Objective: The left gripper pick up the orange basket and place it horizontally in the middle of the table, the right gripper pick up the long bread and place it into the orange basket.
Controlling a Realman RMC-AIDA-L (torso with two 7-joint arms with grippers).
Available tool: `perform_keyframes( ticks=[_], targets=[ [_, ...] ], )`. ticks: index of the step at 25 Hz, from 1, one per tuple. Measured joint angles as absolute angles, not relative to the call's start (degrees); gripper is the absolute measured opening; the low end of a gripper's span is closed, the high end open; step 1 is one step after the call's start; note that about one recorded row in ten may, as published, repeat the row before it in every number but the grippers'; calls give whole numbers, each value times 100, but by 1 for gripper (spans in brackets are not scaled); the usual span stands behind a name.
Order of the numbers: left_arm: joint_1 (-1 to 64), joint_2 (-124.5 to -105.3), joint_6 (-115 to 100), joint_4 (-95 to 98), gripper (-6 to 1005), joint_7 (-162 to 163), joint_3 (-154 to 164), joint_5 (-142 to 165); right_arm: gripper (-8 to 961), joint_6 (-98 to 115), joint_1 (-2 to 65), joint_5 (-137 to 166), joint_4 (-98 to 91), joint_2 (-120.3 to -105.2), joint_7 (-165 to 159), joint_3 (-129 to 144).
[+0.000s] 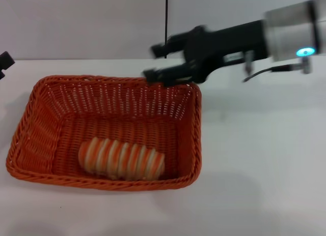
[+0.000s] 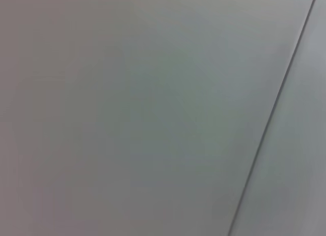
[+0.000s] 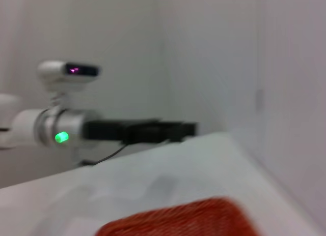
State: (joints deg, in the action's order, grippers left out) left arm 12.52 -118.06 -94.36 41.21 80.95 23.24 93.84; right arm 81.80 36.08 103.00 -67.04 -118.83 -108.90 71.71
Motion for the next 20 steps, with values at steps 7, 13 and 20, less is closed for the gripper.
perform_keyframes(
  ticks=[7,13,20],
  targets=[
    [999,-11762,-9485,4220,606,7688,2092,9182,653,7764,2254,10264,-7906,-11963,-10824,6607],
    [844,-11785,-9478,4108,608,6998,1509,9179,653,7759,1592,9900,-7413,-11977,-10403,5760],
    [723,-11785,-9545,3640,610,6394,390,9161,653,7703,878,7697,-5883,-11928,-7891,4964]
  ],
)
